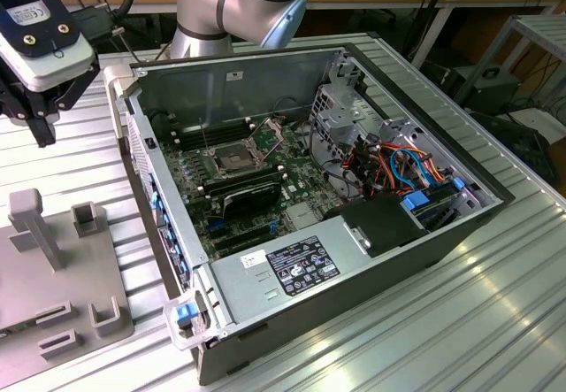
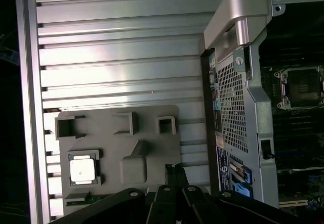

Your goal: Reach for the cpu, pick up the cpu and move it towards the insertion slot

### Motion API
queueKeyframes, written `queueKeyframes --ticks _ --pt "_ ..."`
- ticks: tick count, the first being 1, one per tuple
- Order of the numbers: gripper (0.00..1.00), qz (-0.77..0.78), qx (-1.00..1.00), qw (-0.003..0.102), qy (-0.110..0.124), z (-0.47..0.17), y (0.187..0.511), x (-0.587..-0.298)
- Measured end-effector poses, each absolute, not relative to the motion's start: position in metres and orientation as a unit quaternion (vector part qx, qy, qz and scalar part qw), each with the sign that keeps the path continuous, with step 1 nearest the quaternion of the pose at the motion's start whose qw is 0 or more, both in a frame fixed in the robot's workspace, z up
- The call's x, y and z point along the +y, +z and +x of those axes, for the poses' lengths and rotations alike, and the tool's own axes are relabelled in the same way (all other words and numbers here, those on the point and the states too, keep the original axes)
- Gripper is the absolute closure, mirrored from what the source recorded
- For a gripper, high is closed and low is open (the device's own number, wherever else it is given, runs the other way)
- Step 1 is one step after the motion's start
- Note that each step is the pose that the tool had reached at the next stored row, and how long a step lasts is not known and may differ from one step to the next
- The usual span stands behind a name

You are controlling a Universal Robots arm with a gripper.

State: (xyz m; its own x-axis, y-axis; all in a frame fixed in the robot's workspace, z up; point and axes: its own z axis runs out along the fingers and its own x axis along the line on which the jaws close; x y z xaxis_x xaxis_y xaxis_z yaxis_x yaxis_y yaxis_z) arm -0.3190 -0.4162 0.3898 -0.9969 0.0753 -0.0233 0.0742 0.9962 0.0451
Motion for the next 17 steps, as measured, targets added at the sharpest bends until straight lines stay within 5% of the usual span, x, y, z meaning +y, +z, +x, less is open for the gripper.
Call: queueKeyframes --ticks 17 --pt "0.89 0.037 0.999 0.012 0.022 -0.3277 0.3898 -0.4176"
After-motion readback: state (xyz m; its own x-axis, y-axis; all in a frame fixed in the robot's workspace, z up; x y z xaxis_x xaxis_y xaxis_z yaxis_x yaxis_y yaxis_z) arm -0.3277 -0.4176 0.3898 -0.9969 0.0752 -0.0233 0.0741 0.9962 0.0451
